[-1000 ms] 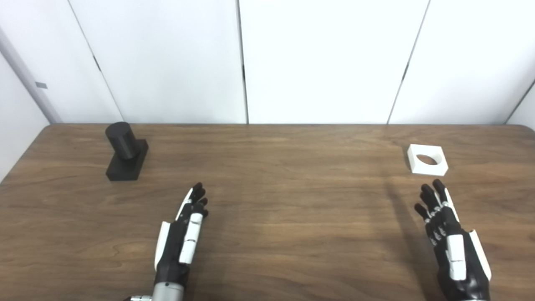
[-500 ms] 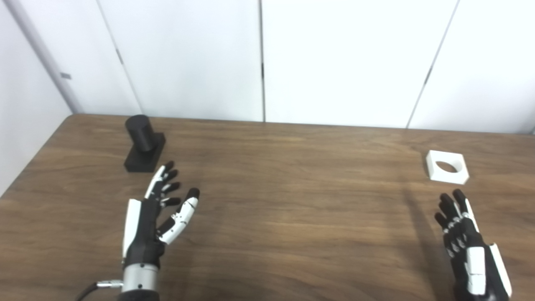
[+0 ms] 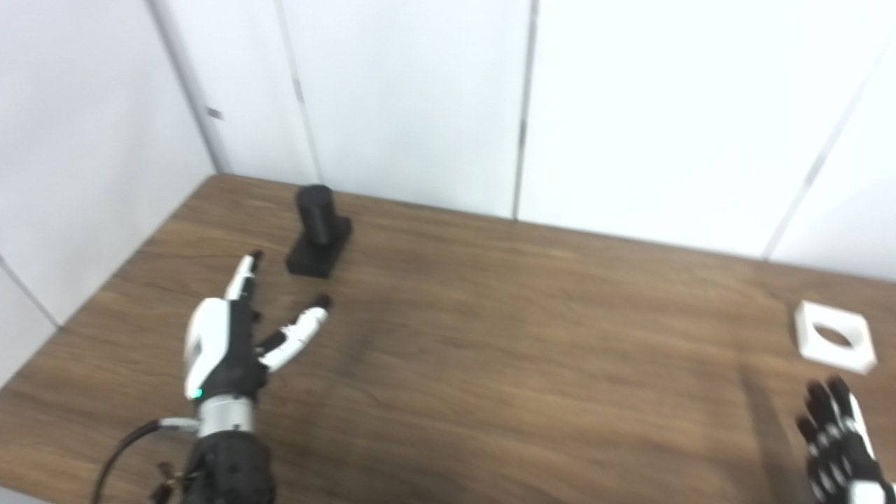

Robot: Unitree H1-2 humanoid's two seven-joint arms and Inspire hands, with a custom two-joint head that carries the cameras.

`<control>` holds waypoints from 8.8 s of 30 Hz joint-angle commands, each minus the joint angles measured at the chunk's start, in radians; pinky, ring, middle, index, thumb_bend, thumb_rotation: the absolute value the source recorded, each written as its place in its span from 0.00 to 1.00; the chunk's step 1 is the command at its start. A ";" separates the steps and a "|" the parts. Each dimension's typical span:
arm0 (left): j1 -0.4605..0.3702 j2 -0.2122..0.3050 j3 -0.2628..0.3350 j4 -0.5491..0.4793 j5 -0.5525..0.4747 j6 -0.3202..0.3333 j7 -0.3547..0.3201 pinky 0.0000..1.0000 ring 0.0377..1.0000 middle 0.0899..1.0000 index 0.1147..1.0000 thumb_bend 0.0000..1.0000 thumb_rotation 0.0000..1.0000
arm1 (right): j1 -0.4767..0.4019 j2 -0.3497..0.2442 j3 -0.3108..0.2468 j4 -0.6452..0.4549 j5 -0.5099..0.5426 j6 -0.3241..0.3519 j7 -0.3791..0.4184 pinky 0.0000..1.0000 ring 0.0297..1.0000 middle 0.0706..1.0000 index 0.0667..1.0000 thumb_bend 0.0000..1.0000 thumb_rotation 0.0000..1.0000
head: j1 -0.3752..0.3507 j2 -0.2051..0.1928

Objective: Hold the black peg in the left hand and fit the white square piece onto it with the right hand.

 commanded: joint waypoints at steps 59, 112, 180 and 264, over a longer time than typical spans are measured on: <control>-0.455 0.294 -0.104 0.786 0.381 -0.007 0.119 1.00 0.98 0.92 0.73 0.94 0.74 | 0.042 0.038 -0.001 0.009 0.004 0.008 0.014 0.92 0.94 0.91 0.97 0.76 0.96 | 0.012 0.011; -0.576 0.264 -0.090 0.948 0.483 -0.007 0.045 0.95 0.92 0.89 0.81 0.84 0.66 | 0.052 0.036 0.007 -0.008 0.011 0.018 0.008 0.96 0.95 0.92 1.00 0.71 0.96 | 0.001 0.029; -0.261 0.395 -0.449 0.411 -0.078 -0.132 0.051 0.71 0.81 0.75 0.43 0.50 0.06 | 0.066 0.060 0.051 -0.106 -0.114 0.095 -0.055 0.88 0.91 0.89 1.00 0.55 0.96 | -0.187 0.084; 0.085 0.290 -0.676 0.190 0.279 -0.517 -0.080 0.84 0.77 0.70 0.42 0.52 0.05 | -0.161 -0.179 0.048 -0.393 -0.389 0.562 -0.052 0.83 0.88 0.87 0.86 0.78 0.33 | -0.648 0.176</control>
